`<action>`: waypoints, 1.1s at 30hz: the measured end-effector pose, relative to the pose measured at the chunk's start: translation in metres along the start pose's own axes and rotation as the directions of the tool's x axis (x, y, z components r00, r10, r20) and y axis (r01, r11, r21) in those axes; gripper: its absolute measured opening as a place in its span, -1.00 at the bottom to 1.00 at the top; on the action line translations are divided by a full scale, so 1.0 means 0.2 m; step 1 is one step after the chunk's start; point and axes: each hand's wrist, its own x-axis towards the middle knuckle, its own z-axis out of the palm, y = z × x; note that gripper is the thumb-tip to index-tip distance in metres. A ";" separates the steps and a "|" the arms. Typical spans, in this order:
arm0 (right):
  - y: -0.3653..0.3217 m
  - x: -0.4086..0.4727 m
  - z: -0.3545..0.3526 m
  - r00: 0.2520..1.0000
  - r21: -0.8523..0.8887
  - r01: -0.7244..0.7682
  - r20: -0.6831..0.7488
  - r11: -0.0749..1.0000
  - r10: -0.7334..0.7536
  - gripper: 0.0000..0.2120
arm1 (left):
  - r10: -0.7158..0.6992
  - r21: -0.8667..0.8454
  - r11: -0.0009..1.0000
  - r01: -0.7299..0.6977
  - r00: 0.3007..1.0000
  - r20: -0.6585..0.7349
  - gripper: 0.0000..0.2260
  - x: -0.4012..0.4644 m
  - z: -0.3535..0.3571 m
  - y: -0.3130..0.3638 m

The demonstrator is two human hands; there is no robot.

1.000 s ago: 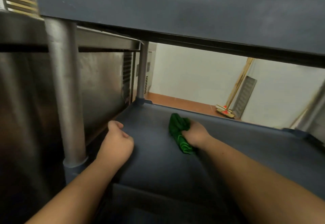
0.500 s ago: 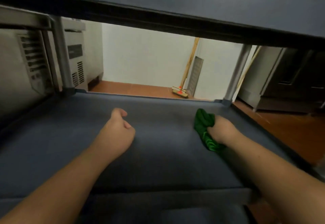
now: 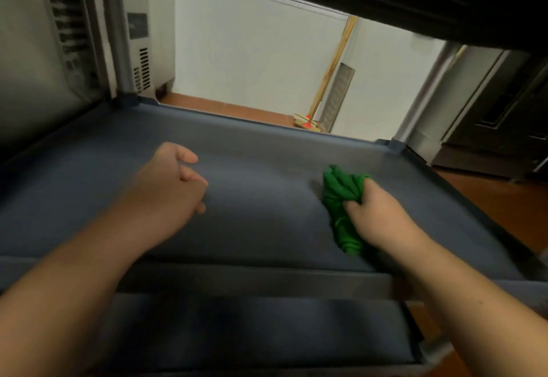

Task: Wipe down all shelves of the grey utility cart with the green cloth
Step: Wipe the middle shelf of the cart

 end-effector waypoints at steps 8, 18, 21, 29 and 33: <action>-0.79 -0.20 0.37 0.952 0.252 0.224 0.150 0.941 -0.267 -0.80 | 0.010 -0.198 0.980 -0.030 0.994 -0.104 -0.75 -0.06 -0.28 -0.07; -0.89 -0.27 0.33 0.906 0.948 -0.303 0.317 0.094 -0.281 -0.73 | -0.059 -0.321 0.947 0.030 0.995 -0.082 -0.77 -0.10 -0.29 -0.11; -0.85 -0.25 0.32 0.869 0.908 -0.418 0.395 -0.014 -0.296 -0.58 | -0.115 -0.529 0.844 0.092 0.993 -0.010 -0.68 -0.12 -0.22 -0.05; -0.83 -0.27 0.26 0.845 0.912 -0.406 0.351 -0.057 -0.403 -0.62 | -0.008 -0.736 0.656 0.166 0.977 0.213 -0.78 -0.17 -0.08 0.05; -0.84 -0.26 0.30 0.945 0.942 -0.173 0.241 0.287 -0.221 -0.72 | -0.012 -0.802 0.595 0.057 0.998 0.063 -0.80 -0.19 -0.04 0.10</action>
